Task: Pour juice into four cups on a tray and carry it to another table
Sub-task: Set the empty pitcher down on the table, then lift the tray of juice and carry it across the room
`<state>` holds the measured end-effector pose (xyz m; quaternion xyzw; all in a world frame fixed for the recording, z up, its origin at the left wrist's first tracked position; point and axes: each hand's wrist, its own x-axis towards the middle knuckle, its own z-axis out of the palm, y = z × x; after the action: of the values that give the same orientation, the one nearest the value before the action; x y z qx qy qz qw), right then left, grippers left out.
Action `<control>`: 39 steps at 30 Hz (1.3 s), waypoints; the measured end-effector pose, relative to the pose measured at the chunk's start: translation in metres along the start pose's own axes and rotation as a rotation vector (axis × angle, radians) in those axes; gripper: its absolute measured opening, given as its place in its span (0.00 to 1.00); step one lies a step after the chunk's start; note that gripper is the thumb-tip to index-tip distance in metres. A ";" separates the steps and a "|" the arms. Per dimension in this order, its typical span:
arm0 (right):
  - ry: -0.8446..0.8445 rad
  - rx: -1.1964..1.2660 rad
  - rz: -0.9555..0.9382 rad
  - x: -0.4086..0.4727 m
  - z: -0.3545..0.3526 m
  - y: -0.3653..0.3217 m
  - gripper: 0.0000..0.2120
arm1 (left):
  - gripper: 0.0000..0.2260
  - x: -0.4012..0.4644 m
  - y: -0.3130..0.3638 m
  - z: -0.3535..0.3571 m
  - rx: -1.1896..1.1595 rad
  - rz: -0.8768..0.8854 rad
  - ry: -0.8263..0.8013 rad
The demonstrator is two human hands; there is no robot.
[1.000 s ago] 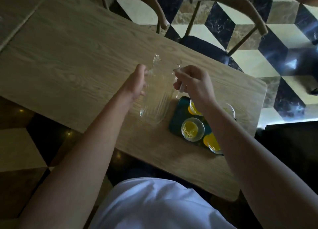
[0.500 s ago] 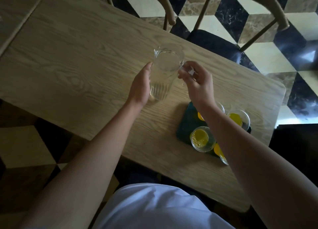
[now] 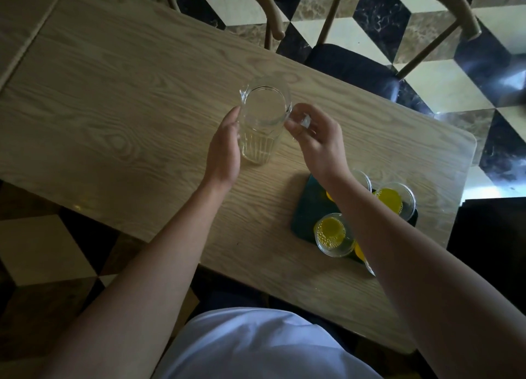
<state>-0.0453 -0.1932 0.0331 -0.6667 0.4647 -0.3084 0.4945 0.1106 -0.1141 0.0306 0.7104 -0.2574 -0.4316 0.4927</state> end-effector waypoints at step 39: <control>0.554 -0.199 0.688 -0.222 -0.181 0.125 0.26 | 0.39 -0.072 -0.109 0.104 0.782 0.018 -0.337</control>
<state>-0.3263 -0.0654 -0.0162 -0.4100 0.8014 -0.2471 0.3587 -0.0220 -0.0653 -0.0584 0.7610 -0.4849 -0.4073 0.1411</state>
